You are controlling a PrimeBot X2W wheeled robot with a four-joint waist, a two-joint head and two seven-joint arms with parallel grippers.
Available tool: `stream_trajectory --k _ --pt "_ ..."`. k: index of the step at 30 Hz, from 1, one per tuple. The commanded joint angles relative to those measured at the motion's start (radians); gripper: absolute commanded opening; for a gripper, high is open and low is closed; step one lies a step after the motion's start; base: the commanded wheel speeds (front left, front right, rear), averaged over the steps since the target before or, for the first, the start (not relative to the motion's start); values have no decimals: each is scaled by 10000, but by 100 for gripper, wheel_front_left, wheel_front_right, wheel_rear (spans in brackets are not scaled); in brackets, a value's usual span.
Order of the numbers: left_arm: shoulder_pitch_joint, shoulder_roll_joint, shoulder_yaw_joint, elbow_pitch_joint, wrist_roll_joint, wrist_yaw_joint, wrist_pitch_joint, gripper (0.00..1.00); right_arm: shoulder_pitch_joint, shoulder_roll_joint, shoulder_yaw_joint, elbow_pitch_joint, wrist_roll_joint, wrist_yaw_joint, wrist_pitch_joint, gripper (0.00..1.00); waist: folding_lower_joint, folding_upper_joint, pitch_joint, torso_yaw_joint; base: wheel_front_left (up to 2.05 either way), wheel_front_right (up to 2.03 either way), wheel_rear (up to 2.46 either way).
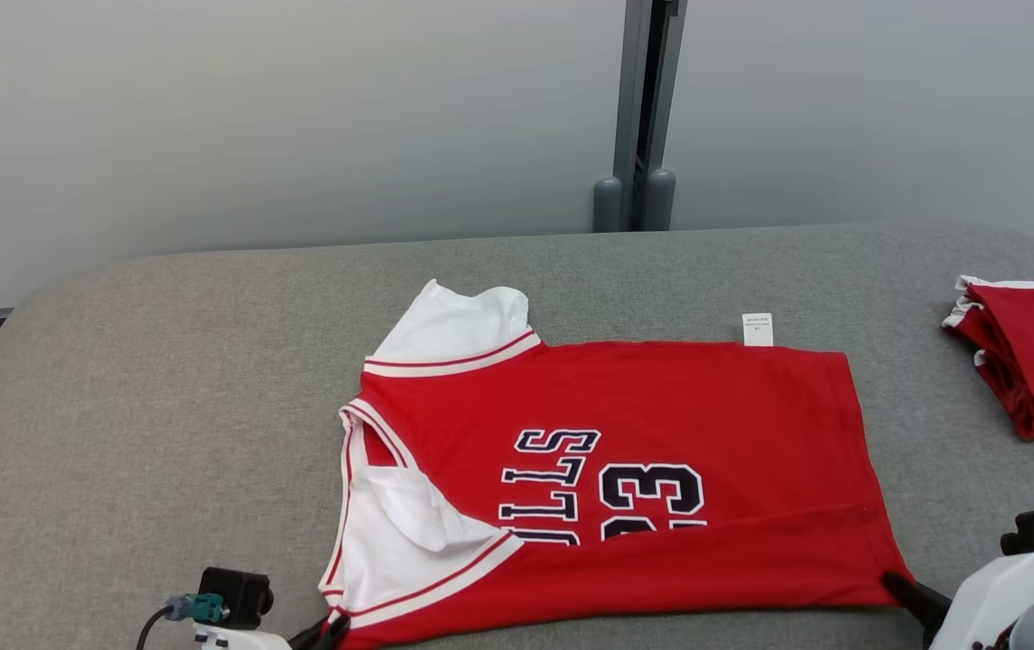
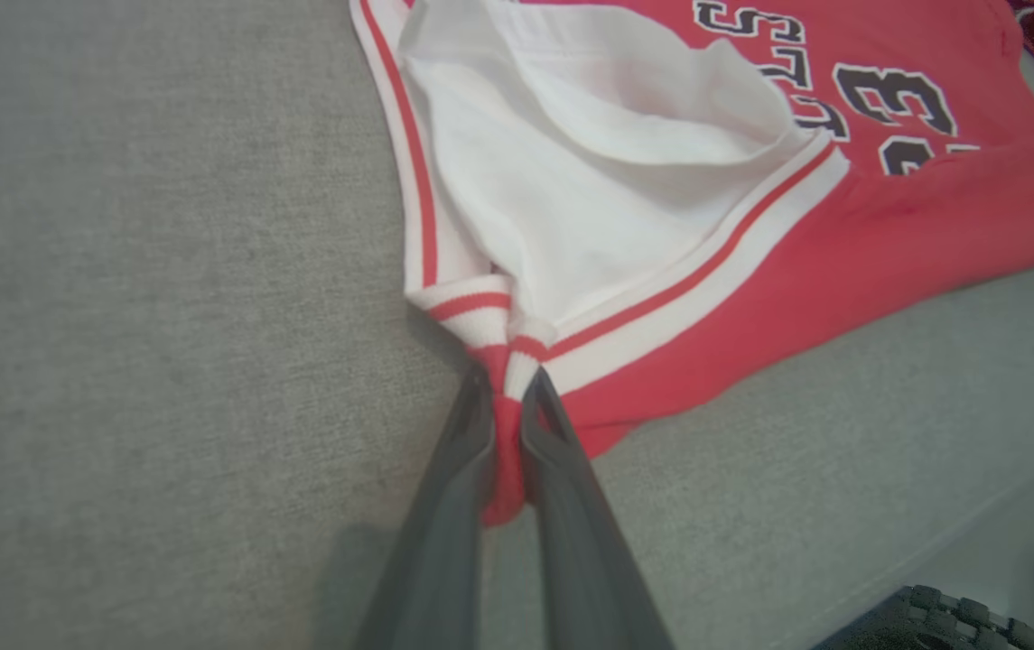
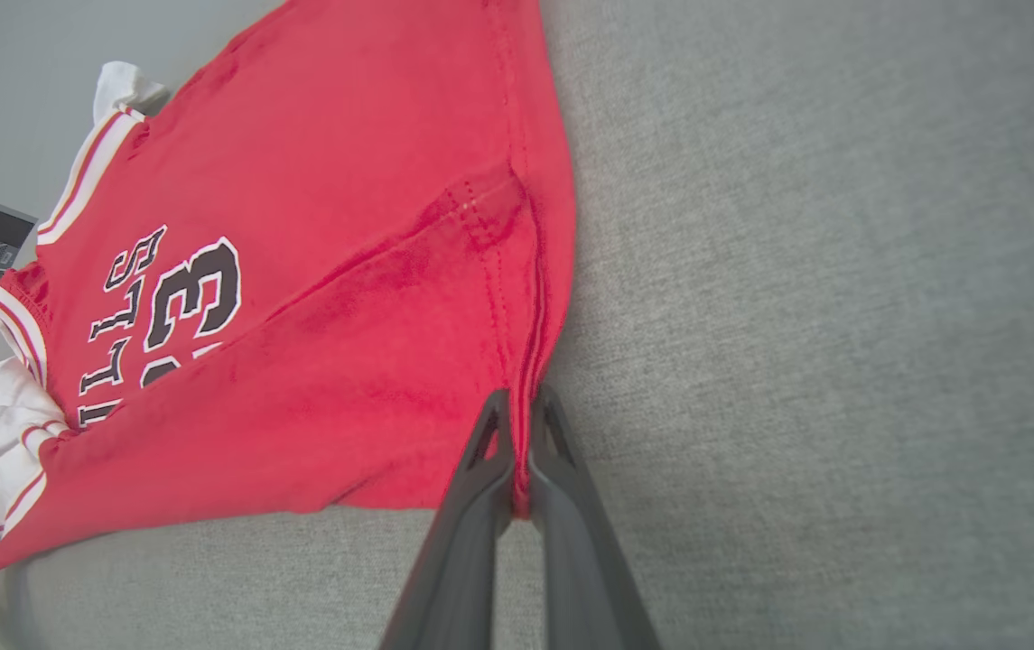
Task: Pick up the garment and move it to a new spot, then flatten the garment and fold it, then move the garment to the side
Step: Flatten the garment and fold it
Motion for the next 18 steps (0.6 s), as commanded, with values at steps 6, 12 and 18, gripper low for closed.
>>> stream_trajectory --k 6,12,18 --pt "609 746 -200 -1275 -226 71 756 0 430 -546 99 -497 299 -3 709 0 0 -1 -99 3 0 0 0" --pt "1098 1489 -289 -2824 -179 500 1321 0 689 -1012 29 -1069 473 -3 1059 0 0 -1 -174 -36 0 0 0" --pt "1615 2121 -342 -4251 -324 832 1906 0 1003 -1329 -84 -1440 630 -3 1275 0 0 -1 -222 -37 0 0 0"
